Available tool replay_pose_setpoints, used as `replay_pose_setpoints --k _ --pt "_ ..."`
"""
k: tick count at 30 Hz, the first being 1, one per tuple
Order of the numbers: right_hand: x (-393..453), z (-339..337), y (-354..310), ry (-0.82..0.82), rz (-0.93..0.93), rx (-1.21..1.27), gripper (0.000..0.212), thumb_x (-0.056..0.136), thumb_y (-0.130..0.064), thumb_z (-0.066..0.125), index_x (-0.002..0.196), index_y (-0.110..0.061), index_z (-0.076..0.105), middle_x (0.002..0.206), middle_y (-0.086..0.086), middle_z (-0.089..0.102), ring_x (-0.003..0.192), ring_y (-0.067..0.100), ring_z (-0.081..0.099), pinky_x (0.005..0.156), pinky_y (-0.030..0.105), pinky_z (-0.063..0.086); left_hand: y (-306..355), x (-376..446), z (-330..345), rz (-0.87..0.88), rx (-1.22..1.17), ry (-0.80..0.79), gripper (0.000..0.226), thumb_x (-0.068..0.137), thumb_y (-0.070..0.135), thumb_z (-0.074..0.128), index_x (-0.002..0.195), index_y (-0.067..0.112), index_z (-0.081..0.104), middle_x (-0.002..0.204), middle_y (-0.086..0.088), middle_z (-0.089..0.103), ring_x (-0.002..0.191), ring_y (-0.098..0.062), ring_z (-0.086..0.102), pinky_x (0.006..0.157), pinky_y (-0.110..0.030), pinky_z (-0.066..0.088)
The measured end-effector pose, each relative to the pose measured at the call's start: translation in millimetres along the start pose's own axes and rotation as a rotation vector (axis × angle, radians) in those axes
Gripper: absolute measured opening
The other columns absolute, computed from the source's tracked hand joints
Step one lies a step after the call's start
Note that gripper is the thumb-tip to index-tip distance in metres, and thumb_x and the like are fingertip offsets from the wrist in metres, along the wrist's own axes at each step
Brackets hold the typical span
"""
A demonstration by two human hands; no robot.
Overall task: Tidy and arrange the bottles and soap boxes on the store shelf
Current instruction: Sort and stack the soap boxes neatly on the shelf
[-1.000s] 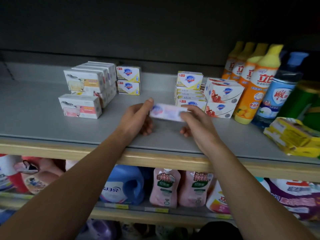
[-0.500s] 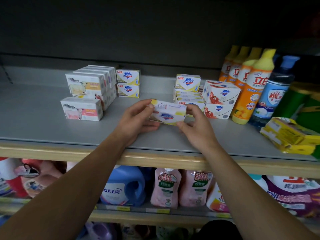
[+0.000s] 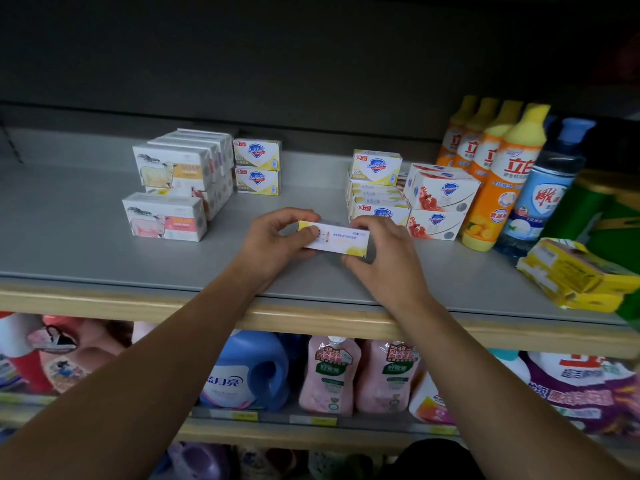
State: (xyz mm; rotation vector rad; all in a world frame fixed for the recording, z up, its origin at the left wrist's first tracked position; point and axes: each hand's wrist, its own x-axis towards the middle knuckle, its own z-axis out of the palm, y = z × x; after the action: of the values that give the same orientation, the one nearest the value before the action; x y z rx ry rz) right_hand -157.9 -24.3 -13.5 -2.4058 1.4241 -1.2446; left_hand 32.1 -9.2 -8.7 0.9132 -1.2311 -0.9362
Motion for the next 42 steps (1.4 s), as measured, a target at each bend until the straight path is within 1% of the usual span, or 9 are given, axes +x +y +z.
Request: replay_pose_setpoints --k 7,13,16,21,27,30,32,37,42 --pt "12 -4 -12 0.022 -0.214 -0.356 0.049 0.078 -0.031 0.076 0.124 -0.018 0.063 0.118 0.002 0.063 0.109 0.029 0.052 0.094 0.040 0.041 11 8 13 0.003 0.120 0.006 0.010 0.087 0.002 0.067 0.095 0.008 0.069 0.103 -0.009 0.067 0.080 -0.015 0.068 0.072 -0.036 0.061" --pt "61 -19 -9 0.022 -0.188 -0.479 0.049 0.088 -0.032 0.068 0.134 -0.021 0.053 0.121 0.006 0.059 0.111 0.031 0.050 0.098 0.042 0.034 32 31 9 -0.002 0.178 0.015 0.022 0.092 0.015 0.064 0.114 0.013 0.064 0.117 -0.006 0.066 0.087 -0.036 0.070 0.078 -0.041 0.060" --pt "92 -33 1 0.065 -0.166 -0.442 0.049 0.091 -0.025 0.065 0.137 -0.020 0.049 0.124 0.011 0.058 0.109 0.034 0.052 0.096 0.045 0.038 37 56 -10 0.023 0.361 0.089 0.024 0.091 0.027 0.065 0.114 0.019 0.064 0.108 0.005 0.068 0.090 -0.032 0.069 0.084 -0.044 0.058" --pt "144 -35 24 0.056 -0.086 -0.539 0.053 0.088 -0.016 0.069 0.136 -0.018 0.049 0.130 0.008 0.057 0.122 0.028 0.048 0.109 0.042 0.035 39 103 -43 0.102 0.775 0.195 0.037 0.087 0.046 0.064 0.119 0.028 0.063 0.120 0.010 0.066 0.094 -0.007 0.067 0.090 -0.024 0.048" --pt "181 0 46 -0.064 -0.020 -0.633 0.062 0.078 -0.012 0.076 0.134 -0.014 0.049 0.127 0.010 0.059 0.122 0.028 0.050 0.112 0.040 0.032 42 152 -70 0.151 1.061 0.248 0.042 0.086 0.044 0.065 0.122 0.022 0.063 0.113 -0.004 0.069 0.103 -0.023 0.063 0.083 -0.026 0.044" --pt "188 15 54 -0.171 0.029 -0.665 0.080 0.075 -0.014 0.078 0.144 -0.015 0.038 0.144 0.010 0.048 0.137 0.028 0.038 0.118 0.040 0.021 40 178 -81 0.153 1.196 0.223 0.046 0.087 0.045 0.062 0.125 0.019 0.060 0.117 -0.006 0.066 0.098 -0.025 0.063 0.078 -0.028 0.046" --pt "190 23 60 -0.232 0.016 -0.692 0.083 0.079 -0.015 0.072 0.150 -0.014 0.028 0.153 0.008 0.037 0.143 0.027 0.029 0.120 0.039 0.014 35 197 -87 0.134 1.322 0.192 0.049 0.089 0.043 0.060 0.129 0.015 0.057 0.123 -0.012 0.062 0.109 -0.030 0.059 0.086 -0.032 0.047" --pt "183 33 70 -0.146 0.004 -0.659 0.070 0.090 -0.026 0.059 0.150 -0.017 0.025 0.155 0.003 0.033 0.143 0.024 0.026 0.120 0.038 0.010 15 231 -88 0.022 1.554 0.065 0.055 0.089 0.039 0.059 0.138 0.018 0.048 0.129 -0.017 0.058 0.117 -0.037 0.053 0.096 -0.040 0.045" --pt "182 35 73 -0.112 -0.013 -0.631 0.071 0.090 -0.030 0.061 0.150 -0.018 0.025 0.155 0.002 0.033 0.143 0.023 0.026 0.120 0.036 0.010 -12 232 -88 0.168 1.736 0.130 0.053 0.087 0.033 0.063 0.136 0.021 0.047 0.132 -0.010 0.057 0.120 -0.036 0.049 0.101 -0.039 0.033"
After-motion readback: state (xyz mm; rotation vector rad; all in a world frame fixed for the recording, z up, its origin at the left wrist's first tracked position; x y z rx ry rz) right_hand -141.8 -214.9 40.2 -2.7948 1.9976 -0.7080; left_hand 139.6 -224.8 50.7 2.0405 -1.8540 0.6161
